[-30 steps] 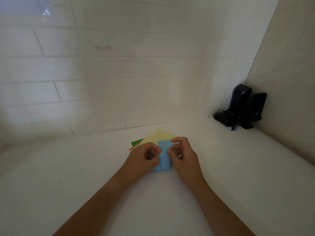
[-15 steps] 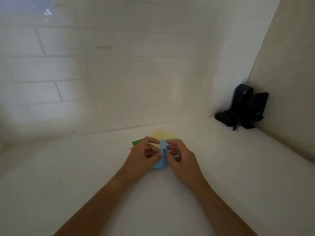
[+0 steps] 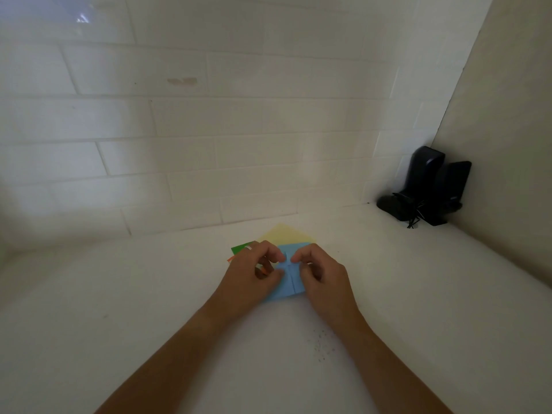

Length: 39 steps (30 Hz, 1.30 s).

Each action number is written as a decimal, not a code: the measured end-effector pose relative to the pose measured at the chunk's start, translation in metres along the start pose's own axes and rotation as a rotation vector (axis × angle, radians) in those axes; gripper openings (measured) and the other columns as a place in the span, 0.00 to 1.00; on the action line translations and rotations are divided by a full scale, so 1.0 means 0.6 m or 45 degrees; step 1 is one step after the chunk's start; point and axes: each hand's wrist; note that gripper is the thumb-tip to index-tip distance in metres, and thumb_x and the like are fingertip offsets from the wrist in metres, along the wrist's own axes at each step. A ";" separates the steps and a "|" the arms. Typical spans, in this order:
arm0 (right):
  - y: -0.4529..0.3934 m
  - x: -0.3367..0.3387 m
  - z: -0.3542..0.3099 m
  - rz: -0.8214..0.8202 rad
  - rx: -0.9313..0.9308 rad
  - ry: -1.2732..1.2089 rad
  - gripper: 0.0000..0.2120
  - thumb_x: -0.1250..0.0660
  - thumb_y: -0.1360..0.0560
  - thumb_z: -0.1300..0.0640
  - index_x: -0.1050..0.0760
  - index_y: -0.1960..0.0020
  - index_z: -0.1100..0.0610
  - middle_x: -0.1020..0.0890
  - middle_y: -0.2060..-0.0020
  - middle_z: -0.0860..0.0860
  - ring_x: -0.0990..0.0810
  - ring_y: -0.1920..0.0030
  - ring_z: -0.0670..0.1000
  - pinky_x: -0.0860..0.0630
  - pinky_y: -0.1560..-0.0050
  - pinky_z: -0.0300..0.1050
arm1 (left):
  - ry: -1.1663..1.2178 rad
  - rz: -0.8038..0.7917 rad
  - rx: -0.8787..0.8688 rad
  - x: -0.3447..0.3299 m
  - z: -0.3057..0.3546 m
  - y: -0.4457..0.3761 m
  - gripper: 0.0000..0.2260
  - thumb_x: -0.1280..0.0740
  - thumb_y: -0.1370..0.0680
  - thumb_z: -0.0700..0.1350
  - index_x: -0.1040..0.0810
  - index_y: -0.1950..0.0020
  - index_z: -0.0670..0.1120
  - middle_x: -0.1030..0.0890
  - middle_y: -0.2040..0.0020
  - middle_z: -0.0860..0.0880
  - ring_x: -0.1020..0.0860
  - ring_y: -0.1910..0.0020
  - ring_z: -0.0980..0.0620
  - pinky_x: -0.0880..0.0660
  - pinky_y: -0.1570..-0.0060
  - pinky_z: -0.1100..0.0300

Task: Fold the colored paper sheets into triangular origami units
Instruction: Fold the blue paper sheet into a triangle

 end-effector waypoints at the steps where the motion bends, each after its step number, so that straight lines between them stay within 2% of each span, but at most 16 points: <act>1: 0.000 0.000 -0.001 0.003 -0.008 -0.003 0.15 0.38 0.22 0.70 0.21 0.52 0.51 0.19 0.64 0.50 0.29 0.70 0.50 0.34 0.69 0.36 | 0.010 0.003 0.007 -0.001 0.002 0.000 0.09 0.26 0.24 0.38 0.20 0.50 0.51 0.20 0.51 0.54 0.21 0.57 0.55 0.22 0.58 0.61; 3: 0.001 -0.001 -0.007 0.008 -0.021 -0.038 0.13 0.37 0.21 0.69 0.20 0.53 0.53 0.18 0.64 0.52 0.29 0.70 0.47 0.33 0.68 0.37 | 0.016 0.002 0.024 -0.002 0.006 0.002 0.08 0.24 0.24 0.43 0.21 0.50 0.51 0.20 0.53 0.55 0.22 0.58 0.57 0.25 0.60 0.64; 6: 0.001 0.000 -0.010 0.014 -0.005 -0.108 0.08 0.33 0.20 0.64 0.20 0.55 0.55 0.18 0.63 0.48 0.21 0.63 0.48 0.26 0.62 0.40 | 0.008 -0.061 0.045 -0.003 0.009 0.005 0.16 0.18 0.29 0.47 0.24 0.50 0.50 0.22 0.55 0.56 0.25 0.60 0.56 0.29 0.62 0.67; 9: 0.000 -0.001 -0.009 0.004 -0.012 -0.134 0.05 0.29 0.22 0.63 0.20 0.54 0.54 0.17 0.61 0.46 0.17 0.58 0.47 0.21 0.58 0.42 | 0.040 -0.170 0.033 -0.007 0.005 0.006 0.24 0.16 0.34 0.49 0.27 0.47 0.51 0.23 0.54 0.51 0.26 0.57 0.48 0.29 0.62 0.59; 11: 0.000 -0.001 -0.007 0.002 -0.017 -0.133 0.06 0.28 0.22 0.63 0.20 0.54 0.54 0.17 0.60 0.46 0.17 0.57 0.48 0.20 0.57 0.45 | 0.043 -0.189 0.012 -0.009 -0.001 0.007 0.25 0.17 0.33 0.47 0.29 0.46 0.50 0.23 0.53 0.48 0.25 0.57 0.44 0.27 0.62 0.51; 12: 0.000 0.000 -0.007 0.002 -0.019 -0.137 0.06 0.28 0.23 0.64 0.20 0.54 0.54 0.17 0.60 0.46 0.17 0.58 0.49 0.20 0.57 0.48 | 0.035 -0.187 0.005 -0.009 -0.004 0.007 0.24 0.19 0.32 0.45 0.30 0.46 0.50 0.24 0.53 0.47 0.25 0.57 0.44 0.27 0.62 0.50; 14: 0.000 0.000 -0.007 0.003 -0.022 -0.136 0.07 0.29 0.23 0.64 0.21 0.54 0.53 0.17 0.60 0.47 0.18 0.59 0.51 0.21 0.57 0.52 | 0.023 -0.183 0.013 -0.008 -0.007 0.005 0.22 0.21 0.30 0.42 0.32 0.46 0.49 0.25 0.53 0.48 0.27 0.59 0.48 0.28 0.64 0.56; 17: 0.000 0.001 -0.009 0.012 -0.058 -0.133 0.08 0.29 0.22 0.63 0.23 0.49 0.52 0.16 0.60 0.45 0.17 0.59 0.50 0.21 0.57 0.50 | 0.047 -0.180 0.008 -0.007 -0.001 0.004 0.19 0.26 0.27 0.35 0.33 0.46 0.47 0.27 0.53 0.50 0.28 0.60 0.54 0.30 0.63 0.64; 19: 0.000 0.003 -0.009 0.005 -0.093 -0.132 0.09 0.30 0.21 0.63 0.25 0.47 0.51 0.15 0.62 0.45 0.17 0.61 0.48 0.23 0.60 0.45 | 0.095 -0.165 0.029 -0.003 0.005 0.004 0.16 0.31 0.25 0.31 0.32 0.45 0.45 0.25 0.53 0.49 0.27 0.59 0.51 0.29 0.62 0.64; 21: 0.000 0.004 -0.009 0.007 -0.109 -0.144 0.10 0.32 0.21 0.64 0.25 0.46 0.51 0.15 0.63 0.45 0.17 0.60 0.50 0.23 0.60 0.46 | 0.158 -0.135 0.059 0.001 0.009 0.002 0.15 0.36 0.24 0.28 0.31 0.43 0.44 0.23 0.53 0.48 0.25 0.58 0.54 0.28 0.59 0.64; 23: 0.000 0.005 -0.009 0.010 -0.122 -0.157 0.10 0.32 0.21 0.64 0.24 0.46 0.50 0.15 0.62 0.45 0.17 0.59 0.52 0.22 0.59 0.48 | 0.219 -0.118 0.088 0.003 0.013 0.000 0.17 0.39 0.25 0.27 0.31 0.41 0.44 0.21 0.54 0.46 0.24 0.58 0.56 0.27 0.56 0.65; 26: 0.000 0.004 -0.009 -0.019 -0.136 -0.188 0.09 0.31 0.21 0.63 0.23 0.47 0.50 0.15 0.60 0.44 0.16 0.56 0.49 0.20 0.55 0.46 | 0.215 -0.111 0.059 0.003 0.016 0.001 0.20 0.41 0.25 0.25 0.31 0.40 0.46 0.20 0.55 0.43 0.23 0.60 0.56 0.26 0.57 0.64; 29: -0.002 0.004 -0.007 -0.041 -0.107 -0.178 0.07 0.29 0.22 0.61 0.22 0.47 0.50 0.16 0.55 0.41 0.16 0.53 0.45 0.20 0.53 0.44 | 0.207 -0.109 0.019 0.002 0.017 0.002 0.16 0.39 0.21 0.28 0.27 0.41 0.48 0.20 0.56 0.47 0.21 0.59 0.51 0.24 0.58 0.57; 34: -0.002 0.004 -0.007 -0.029 -0.073 -0.197 0.08 0.25 0.24 0.60 0.21 0.48 0.51 0.17 0.55 0.42 0.17 0.53 0.45 0.22 0.56 0.38 | 0.194 -0.053 0.040 0.003 0.011 0.001 0.06 0.33 0.18 0.38 0.23 0.47 0.49 0.19 0.55 0.51 0.19 0.56 0.55 0.24 0.57 0.64; 37: -0.001 0.003 -0.007 -0.025 -0.080 -0.215 0.08 0.25 0.24 0.58 0.21 0.49 0.51 0.17 0.56 0.42 0.17 0.54 0.45 0.22 0.56 0.39 | 0.192 -0.048 0.059 0.001 0.009 0.000 0.05 0.33 0.17 0.39 0.23 0.46 0.49 0.18 0.53 0.52 0.18 0.54 0.53 0.22 0.55 0.62; 39: -0.002 0.003 -0.007 -0.021 -0.073 -0.206 0.07 0.25 0.24 0.59 0.21 0.49 0.51 0.17 0.56 0.42 0.18 0.55 0.44 0.23 0.57 0.38 | 0.209 -0.028 0.087 0.000 0.012 -0.002 0.02 0.33 0.17 0.41 0.22 0.48 0.48 0.18 0.55 0.52 0.19 0.57 0.55 0.22 0.57 0.62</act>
Point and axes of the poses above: each hand's wrist, its own y-axis away from the middle knuckle, its own x-axis out of the back of the hand, z = x × y
